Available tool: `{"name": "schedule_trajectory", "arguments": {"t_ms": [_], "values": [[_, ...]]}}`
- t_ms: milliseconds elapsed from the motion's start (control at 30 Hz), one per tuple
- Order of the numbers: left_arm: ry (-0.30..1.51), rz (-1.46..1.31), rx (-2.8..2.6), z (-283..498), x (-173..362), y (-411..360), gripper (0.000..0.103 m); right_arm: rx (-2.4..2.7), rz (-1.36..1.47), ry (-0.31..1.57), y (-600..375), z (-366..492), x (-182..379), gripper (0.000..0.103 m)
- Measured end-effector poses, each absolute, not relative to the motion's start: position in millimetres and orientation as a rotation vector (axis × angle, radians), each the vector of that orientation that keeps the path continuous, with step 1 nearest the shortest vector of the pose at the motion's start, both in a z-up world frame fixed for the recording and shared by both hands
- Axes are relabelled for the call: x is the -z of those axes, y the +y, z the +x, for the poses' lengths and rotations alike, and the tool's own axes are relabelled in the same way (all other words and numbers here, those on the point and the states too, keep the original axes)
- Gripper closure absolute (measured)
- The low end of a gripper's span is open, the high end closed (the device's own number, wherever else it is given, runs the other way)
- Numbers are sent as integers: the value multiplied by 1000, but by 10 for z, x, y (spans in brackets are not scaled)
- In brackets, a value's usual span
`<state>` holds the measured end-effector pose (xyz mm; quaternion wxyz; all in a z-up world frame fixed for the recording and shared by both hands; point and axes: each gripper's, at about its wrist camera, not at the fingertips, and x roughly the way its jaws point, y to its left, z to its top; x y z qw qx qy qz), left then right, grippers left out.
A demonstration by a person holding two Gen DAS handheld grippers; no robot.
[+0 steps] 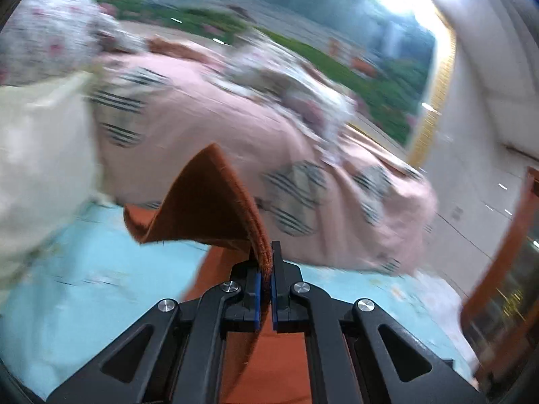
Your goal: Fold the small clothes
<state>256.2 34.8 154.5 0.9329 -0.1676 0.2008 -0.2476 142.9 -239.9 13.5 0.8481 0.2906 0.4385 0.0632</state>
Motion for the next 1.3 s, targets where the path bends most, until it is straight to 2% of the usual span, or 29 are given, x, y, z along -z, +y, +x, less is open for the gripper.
{"name": "schedule_trajectory", "arguments": {"t_ms": [100, 267, 467, 567, 667, 700, 733, 867, 1067, 1100, 1167, 1300], "values": [[500, -300, 584, 2646, -1239, -314, 101, -92, 652, 904, -2578, 1362, -121, 55], [693, -231, 662, 2815, -363, -1354, 101, -34, 684, 873, -2877, 1279, -130, 55], [898, -155, 671, 2992, 592, -1979, 100, 15, 703, 863, -3132, 1264, -80, 55], [972, -146, 662, 3029, 856, -1978, 98, 7, 695, 883, -3128, 1362, -18, 55], [972, -131, 677, 2834, 846, -1808, 76, -18, 674, 913, -3048, 1520, 64, 55], [957, -126, 672, 2717, 809, -1694, 64, -26, 664, 923, -3007, 1571, 89, 55], [934, -124, 667, 2551, 771, -1538, 56, -34, 651, 935, -2957, 1647, 118, 54], [909, -113, 607, 2120, 646, -967, 53, -62, 616, 963, -2800, 1903, 217, 46], [996, -212, 467, 2037, 874, -260, 54, -29, 636, 1026, -2653, 2329, 461, 46], [997, -220, 473, 2041, 886, -258, 54, -19, 640, 1029, -2633, 2393, 492, 50], [978, -215, 508, 2036, 842, -309, 54, -35, 644, 1025, -2570, 2547, 507, 97], [942, -171, 612, 2090, 761, -668, 54, -113, 679, 915, -2476, 2713, 128, 97]]}}
